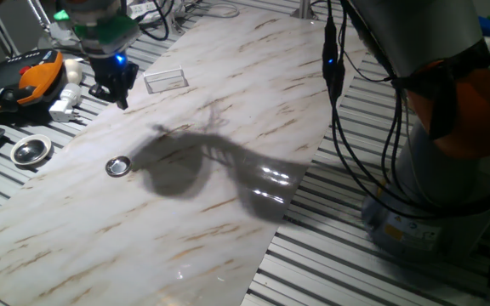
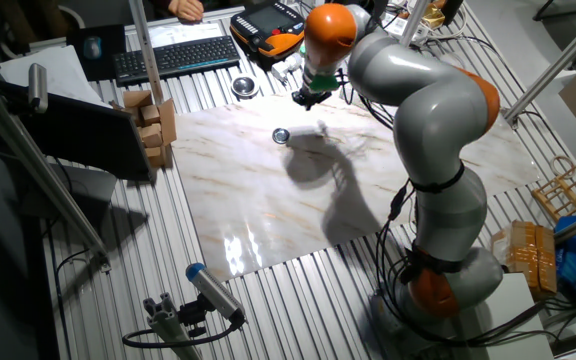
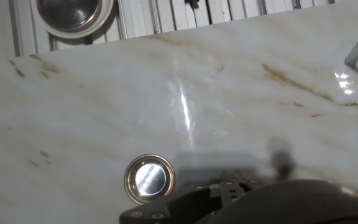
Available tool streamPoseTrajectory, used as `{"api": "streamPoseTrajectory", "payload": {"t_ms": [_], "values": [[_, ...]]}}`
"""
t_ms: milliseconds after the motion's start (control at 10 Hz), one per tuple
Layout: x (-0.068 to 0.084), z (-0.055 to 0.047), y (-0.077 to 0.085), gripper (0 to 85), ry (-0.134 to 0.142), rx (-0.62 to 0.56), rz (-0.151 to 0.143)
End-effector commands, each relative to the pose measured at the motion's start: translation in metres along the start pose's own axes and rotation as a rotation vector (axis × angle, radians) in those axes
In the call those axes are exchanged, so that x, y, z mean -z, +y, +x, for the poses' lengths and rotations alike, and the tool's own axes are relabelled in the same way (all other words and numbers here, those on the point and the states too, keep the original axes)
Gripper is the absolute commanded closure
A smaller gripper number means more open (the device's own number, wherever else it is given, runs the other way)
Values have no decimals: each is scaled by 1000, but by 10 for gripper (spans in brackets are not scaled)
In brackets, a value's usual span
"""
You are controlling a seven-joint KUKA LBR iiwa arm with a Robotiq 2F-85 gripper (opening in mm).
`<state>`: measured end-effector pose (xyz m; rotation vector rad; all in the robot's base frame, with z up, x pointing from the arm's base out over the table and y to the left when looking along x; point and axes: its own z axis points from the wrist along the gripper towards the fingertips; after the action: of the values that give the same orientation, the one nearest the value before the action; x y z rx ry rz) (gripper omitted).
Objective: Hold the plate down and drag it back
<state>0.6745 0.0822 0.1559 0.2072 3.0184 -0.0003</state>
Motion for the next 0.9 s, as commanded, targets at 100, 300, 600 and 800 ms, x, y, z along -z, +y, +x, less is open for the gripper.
{"api": "streamPoseTrajectory", "payload": {"t_ms": [100,300,600,800], "values": [[0,0,0,850,58,2,-44],[0,0,0,850,101,60,-27],[5,2,-3,850,92,88,-72],[28,15,-10,850,52,94,-64]]}}
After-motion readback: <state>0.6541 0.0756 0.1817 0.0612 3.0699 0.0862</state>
